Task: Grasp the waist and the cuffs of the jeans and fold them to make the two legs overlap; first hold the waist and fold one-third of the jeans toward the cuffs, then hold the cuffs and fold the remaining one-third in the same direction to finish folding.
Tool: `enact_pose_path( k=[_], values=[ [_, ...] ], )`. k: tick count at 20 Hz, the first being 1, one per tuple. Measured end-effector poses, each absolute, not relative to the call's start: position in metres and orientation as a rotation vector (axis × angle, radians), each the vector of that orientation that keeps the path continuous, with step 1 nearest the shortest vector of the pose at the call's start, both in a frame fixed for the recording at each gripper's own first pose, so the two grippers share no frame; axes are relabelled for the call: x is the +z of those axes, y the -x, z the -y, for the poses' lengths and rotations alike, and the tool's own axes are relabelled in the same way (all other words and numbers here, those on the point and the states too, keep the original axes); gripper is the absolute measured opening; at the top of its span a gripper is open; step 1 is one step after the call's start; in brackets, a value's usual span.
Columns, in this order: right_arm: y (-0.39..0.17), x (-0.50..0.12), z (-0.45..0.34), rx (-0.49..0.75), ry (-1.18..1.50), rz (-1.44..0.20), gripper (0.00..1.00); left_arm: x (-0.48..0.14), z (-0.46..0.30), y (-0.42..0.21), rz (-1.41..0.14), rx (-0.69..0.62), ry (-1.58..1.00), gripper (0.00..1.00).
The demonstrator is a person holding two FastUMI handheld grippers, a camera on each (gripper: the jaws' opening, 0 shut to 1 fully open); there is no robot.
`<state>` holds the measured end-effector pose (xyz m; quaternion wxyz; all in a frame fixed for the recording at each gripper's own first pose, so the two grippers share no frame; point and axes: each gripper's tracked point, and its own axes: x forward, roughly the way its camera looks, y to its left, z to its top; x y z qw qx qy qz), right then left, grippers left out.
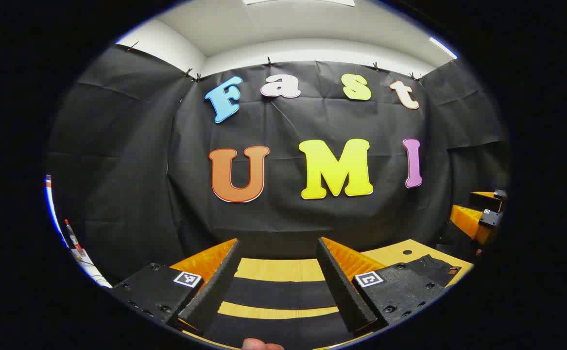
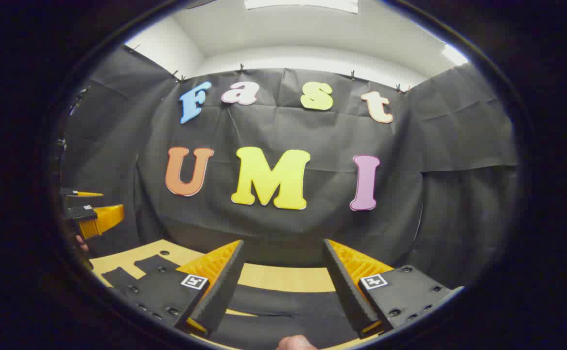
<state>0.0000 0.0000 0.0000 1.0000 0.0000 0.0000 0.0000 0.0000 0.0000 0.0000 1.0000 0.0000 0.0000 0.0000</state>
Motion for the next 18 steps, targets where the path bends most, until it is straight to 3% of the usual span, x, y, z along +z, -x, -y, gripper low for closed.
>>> enact_pose_path(
  k=[1,2,4,5,6,8,18],
  values=[
    [-0.004,0.002,0.001,-0.003,0.001,0.003,0.96,0.0,0.001,0.001,0.001,0.002,0.005,0.91],
    [-0.007,0.0,0.001,-0.005,0.006,0.004,0.96,0.0,0.002,0.0,0.004,0.003,0.009,0.99],
    [-0.014,-0.004,0.003,-0.007,0.019,0.0,0.96,-0.005,0.001,-0.003,-0.011,0.003,0.017,0.99],
    [-0.016,-0.006,0.004,-0.009,0.02,-0.007,0.96,-0.007,0.002,-0.006,-0.017,0.002,0.023,0.91],
    [-0.018,-0.008,0.007,-0.01,0.013,-0.014,0.98,-0.009,0.006,-0.009,-0.025,0.002,0.029,0.99],
    [-0.022,-0.01,0.015,-0.022,0.004,-0.02,0.98,-0.012,0.011,-0.018,-0.036,0.005,0.037,1.0],
    [-0.029,-0.018,0.023,-0.032,-0.007,-0.033,0.97,-0.023,0.005,-0.022,-0.075,0.014,0.019,0.99]
  ],
)
